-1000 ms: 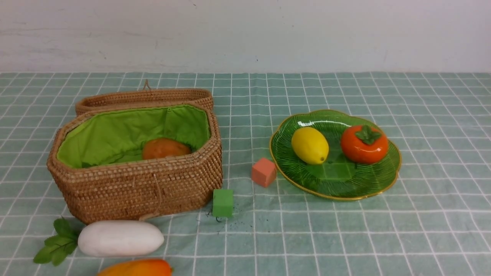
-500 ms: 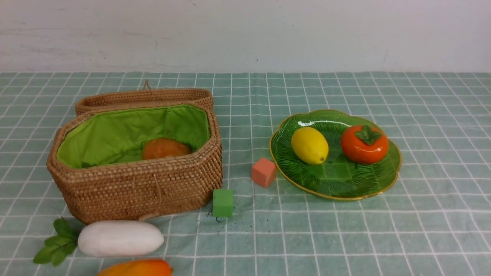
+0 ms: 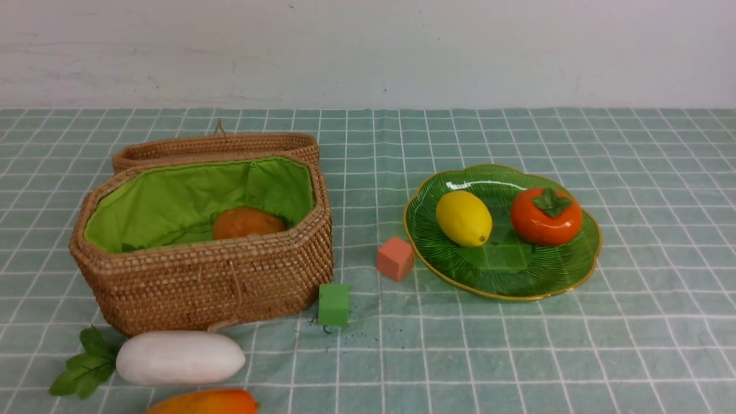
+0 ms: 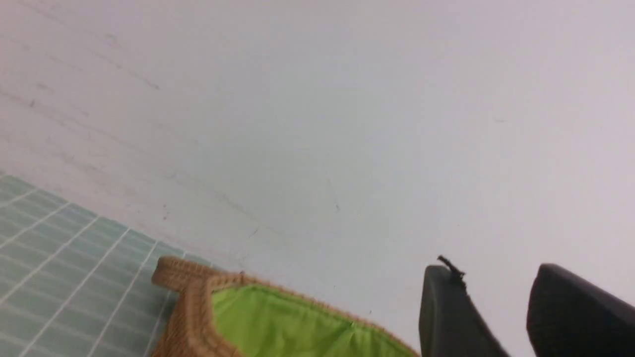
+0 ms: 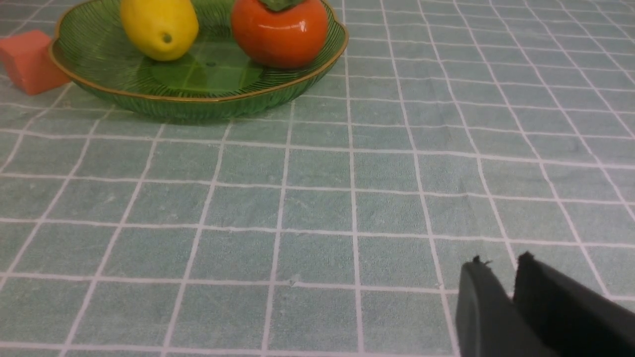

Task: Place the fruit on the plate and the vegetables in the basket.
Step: Grab the mango with your left arm and place it on the right plate

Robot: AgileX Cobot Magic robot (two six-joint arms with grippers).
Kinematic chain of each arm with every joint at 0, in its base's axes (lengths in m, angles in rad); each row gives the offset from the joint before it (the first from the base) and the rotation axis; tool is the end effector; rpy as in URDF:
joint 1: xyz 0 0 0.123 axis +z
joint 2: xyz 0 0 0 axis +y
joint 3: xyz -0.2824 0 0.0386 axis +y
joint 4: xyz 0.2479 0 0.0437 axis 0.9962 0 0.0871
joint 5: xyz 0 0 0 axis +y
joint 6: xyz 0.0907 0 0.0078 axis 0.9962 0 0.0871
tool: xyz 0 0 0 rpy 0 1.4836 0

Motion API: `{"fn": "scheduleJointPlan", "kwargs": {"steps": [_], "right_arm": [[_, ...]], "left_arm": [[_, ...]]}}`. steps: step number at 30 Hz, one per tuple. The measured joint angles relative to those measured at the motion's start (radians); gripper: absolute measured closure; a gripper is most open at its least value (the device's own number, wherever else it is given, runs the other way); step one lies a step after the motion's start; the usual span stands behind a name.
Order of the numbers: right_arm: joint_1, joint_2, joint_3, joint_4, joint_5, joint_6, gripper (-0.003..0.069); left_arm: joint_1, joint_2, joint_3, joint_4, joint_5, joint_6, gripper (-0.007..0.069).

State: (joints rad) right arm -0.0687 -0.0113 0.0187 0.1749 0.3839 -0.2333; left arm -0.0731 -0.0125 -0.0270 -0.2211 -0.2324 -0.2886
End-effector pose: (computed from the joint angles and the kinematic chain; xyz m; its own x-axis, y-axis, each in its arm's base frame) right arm 0.0525 0.0024 0.1734 -0.2934 -0.0507 -0.9547 -0.0145 0.9987 -0.0486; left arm 0.0487 0.0010 0.2429 0.2900 -0.5048 -0.8131 0.1893 0.8630 -0.4683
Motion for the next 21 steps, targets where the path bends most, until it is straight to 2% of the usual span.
{"fn": "scheduleJointPlan", "kwargs": {"steps": [5, 8, 11, 13, 16, 21], "right_arm": [[0.0, 0.0, 0.0, 0.0, 0.0, 0.0, 0.0536], [0.0, 0.0, 0.0, 0.0, 0.0, 0.0, 0.0532], [0.0, 0.0, 0.0, 0.0, 0.0, 0.0, 0.0526], [0.0, 0.0, 0.0, 0.0, 0.0, 0.0, 0.0524], [0.0, 0.0, 0.0, 0.0, 0.0, 0.0, 0.052], [0.0, 0.0, 0.0, 0.0, 0.0, 0.0, 0.0514]], "left_arm": [[0.0, 0.08, -0.272, 0.072, 0.189, 0.023, 0.0386], [0.0, 0.196, -0.436, 0.129, 0.369, 0.04, 0.0386], [0.0, 0.38, -0.596, 0.213, 0.674, 0.077, 0.0386], [0.0, 0.467, -0.634, 0.249, 0.799, 0.093, 0.0386], [0.0, 0.588, -0.651, 0.282, 0.881, 0.107, 0.0386], [-0.018, 0.754, -0.654, 0.266, 0.887, 0.141, 0.0386]]}}
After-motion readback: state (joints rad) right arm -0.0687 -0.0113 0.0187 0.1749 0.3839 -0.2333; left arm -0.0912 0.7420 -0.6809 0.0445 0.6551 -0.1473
